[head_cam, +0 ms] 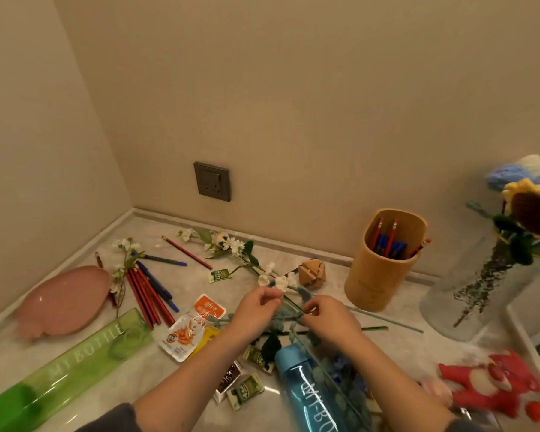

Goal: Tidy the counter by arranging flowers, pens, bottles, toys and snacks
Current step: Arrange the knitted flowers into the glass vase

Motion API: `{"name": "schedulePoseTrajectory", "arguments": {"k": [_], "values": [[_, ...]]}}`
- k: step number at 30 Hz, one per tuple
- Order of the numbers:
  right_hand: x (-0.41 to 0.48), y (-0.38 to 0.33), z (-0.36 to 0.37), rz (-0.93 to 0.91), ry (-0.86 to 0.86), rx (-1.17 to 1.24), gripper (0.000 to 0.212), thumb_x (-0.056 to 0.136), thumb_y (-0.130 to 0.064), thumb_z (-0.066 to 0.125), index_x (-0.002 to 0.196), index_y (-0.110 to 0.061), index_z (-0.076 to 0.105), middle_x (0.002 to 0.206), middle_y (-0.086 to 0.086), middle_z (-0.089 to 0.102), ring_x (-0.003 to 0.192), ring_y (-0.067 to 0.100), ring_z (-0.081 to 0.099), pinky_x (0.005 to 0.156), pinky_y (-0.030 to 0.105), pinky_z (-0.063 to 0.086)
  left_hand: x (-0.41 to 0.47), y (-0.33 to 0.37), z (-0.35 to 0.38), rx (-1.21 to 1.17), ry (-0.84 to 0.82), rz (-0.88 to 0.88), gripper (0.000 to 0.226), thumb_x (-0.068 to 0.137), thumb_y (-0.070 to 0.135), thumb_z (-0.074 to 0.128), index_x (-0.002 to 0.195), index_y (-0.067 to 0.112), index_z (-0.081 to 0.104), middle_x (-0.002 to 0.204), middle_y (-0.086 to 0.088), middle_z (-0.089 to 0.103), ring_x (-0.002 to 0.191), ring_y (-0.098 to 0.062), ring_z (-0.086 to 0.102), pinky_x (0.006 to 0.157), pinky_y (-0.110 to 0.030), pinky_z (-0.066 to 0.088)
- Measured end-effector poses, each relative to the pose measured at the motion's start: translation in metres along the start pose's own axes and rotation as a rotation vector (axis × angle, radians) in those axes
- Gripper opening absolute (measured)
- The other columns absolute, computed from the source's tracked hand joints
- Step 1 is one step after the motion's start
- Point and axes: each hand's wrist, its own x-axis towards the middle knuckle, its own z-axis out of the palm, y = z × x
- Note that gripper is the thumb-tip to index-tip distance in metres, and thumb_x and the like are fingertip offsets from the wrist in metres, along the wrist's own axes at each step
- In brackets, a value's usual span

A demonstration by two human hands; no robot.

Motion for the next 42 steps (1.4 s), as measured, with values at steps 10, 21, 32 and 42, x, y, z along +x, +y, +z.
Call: {"name": "schedulePoseTrajectory", "arguments": {"k": [10, 21, 32, 42], "values": [[0.013, -0.018, 0.006, -0.124, 0.085, 0.079, 0.014, 0.092, -0.033, 0.05, 0.092, -0.039, 0.062, 0.082, -0.015, 0.064, 0.076, 0.0, 0.059, 0.065, 0.025, 0.05, 0.007, 0.005, -0.015, -0.105, 0.023, -0.097, 0.027, 0.098, 0.012, 0.049, 0.125, 0.01, 0.047, 0.105, -0.006, 0.059, 0.091, -0.015, 0.061, 0.073, -0.021, 0.054], [0.007, -0.056, -0.035, -0.234, 0.127, 0.644, 0.021, 0.093, -0.011, 0.055, 0.097, -0.022, 0.073, 0.052, -0.008, 0.057, 0.048, 0.007, 0.047, 0.046, 0.02, 0.038, 0.017, 0.046, -0.024, -0.323, 0.075, 0.122, 0.021, 0.101, 0.021, 0.045, 0.113, 0.013, 0.06, 0.1, -0.006, 0.07, 0.087, -0.017, 0.069, 0.074, -0.026, 0.058], [0.006, -0.061, -0.064, -0.17, 0.158, 0.001, 0.032, 0.089, -0.029, 0.046, 0.106, -0.034, 0.072, 0.065, -0.014, 0.064, 0.058, 0.002, 0.056, 0.05, 0.024, 0.039, 0.028, 0.049, -0.025, 0.104, 0.242, 0.324, 0.024, 0.096, 0.017, 0.05, 0.103, 0.038, 0.06, 0.113, 0.015, 0.059, 0.107, -0.002, 0.052, 0.087, -0.019, 0.043], [0.006, -0.077, -0.081, -0.519, 0.417, -0.4, 0.031, 0.094, -0.028, 0.047, 0.114, -0.039, 0.069, 0.095, -0.009, 0.066, 0.093, 0.018, 0.048, 0.074, 0.035, 0.029, 0.022, 0.054, -0.026, 0.929, 0.365, 0.696, 0.029, 0.095, 0.05, 0.041, 0.112, 0.038, 0.062, 0.1, 0.02, 0.062, 0.1, -0.008, 0.047, 0.083, -0.027, 0.023]]}}
